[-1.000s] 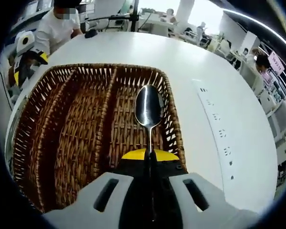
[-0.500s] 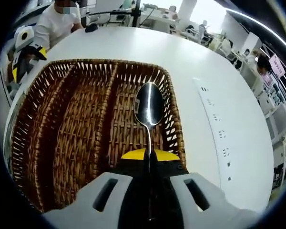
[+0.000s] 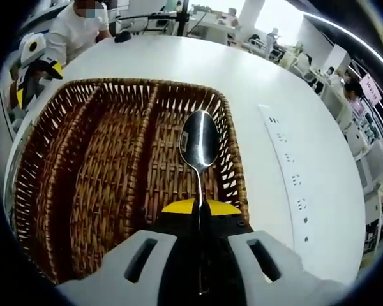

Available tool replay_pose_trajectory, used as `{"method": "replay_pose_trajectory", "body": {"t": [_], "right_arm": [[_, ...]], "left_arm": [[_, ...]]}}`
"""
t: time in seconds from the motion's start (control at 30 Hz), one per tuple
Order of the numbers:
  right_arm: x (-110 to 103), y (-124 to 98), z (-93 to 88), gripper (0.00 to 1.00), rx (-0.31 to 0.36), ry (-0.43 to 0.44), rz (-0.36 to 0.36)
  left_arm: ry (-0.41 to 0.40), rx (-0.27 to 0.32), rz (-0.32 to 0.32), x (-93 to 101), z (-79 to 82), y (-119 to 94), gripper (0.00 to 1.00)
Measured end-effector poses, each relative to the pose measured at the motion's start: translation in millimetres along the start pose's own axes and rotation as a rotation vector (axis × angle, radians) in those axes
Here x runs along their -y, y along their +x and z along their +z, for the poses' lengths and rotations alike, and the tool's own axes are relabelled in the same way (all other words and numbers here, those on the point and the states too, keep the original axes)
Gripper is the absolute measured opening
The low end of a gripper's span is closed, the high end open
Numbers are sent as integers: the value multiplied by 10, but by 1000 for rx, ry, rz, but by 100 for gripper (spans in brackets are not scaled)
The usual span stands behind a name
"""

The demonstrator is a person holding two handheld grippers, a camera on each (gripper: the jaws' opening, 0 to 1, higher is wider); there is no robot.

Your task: Arrange the knives, forks, and spoons in their matching storage slots by inserting each utensil handle-first until every utensil is classified and aligned in the correct compartment

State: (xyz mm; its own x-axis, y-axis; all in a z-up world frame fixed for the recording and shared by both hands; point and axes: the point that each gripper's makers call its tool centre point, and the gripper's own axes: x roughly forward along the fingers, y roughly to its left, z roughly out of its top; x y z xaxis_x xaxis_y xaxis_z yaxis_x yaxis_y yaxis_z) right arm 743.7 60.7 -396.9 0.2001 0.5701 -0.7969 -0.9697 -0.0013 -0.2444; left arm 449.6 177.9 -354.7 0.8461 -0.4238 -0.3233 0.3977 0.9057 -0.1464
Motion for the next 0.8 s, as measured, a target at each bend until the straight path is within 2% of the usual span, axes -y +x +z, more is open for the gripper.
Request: {"method": "replay_pose_trajectory", "body": {"t": [0.8], "right_arm": [[-33, -141, 99, 12, 34, 3, -15]], "left_arm": [[10, 10, -3, 31, 46, -34, 67]]}}
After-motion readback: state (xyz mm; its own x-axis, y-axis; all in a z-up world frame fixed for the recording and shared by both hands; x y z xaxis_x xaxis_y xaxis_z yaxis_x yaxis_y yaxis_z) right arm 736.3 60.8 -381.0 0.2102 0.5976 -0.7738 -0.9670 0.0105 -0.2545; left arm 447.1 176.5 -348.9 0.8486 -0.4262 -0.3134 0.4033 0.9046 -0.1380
